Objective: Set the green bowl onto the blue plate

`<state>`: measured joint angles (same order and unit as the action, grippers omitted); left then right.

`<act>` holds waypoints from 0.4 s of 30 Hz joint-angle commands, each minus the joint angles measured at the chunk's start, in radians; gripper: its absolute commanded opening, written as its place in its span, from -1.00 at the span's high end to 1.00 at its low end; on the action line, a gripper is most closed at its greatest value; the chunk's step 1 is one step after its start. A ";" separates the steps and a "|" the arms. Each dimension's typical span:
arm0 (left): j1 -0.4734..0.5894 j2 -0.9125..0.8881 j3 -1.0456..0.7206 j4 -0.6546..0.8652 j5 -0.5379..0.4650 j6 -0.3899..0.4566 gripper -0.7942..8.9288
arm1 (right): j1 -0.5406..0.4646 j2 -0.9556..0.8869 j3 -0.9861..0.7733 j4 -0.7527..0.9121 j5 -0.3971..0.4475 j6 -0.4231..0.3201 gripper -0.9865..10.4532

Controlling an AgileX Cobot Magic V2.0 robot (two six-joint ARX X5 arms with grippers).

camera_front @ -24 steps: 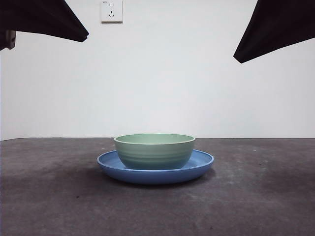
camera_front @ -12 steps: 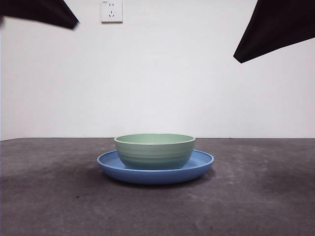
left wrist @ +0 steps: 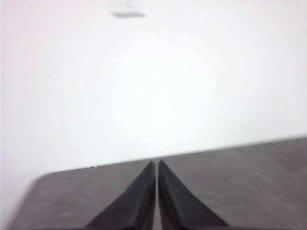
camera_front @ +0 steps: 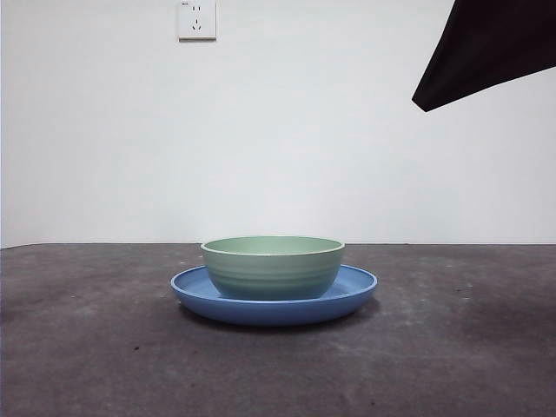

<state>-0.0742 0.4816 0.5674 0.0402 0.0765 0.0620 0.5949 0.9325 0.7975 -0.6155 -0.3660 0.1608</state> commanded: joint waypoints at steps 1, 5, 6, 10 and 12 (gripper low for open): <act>0.029 -0.073 -0.095 0.018 -0.046 0.009 0.82 | 0.008 0.006 0.009 0.010 0.000 -0.005 0.81; 0.057 -0.185 -0.243 0.022 -0.098 0.008 0.82 | 0.008 0.006 0.009 0.010 0.000 -0.005 0.81; 0.060 -0.206 -0.274 0.023 -0.107 0.004 0.82 | 0.008 0.006 0.009 0.010 0.000 -0.005 0.81; 0.064 -0.286 -0.387 0.018 -0.108 -0.005 0.82 | 0.008 0.006 0.009 0.010 0.000 -0.005 0.81; 0.064 -0.316 -0.426 0.013 -0.108 -0.015 0.82 | 0.008 0.006 0.009 0.010 0.000 -0.005 0.81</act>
<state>-0.0132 0.1730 0.1520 0.0452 -0.0277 0.0589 0.5949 0.9325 0.7975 -0.6155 -0.3660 0.1612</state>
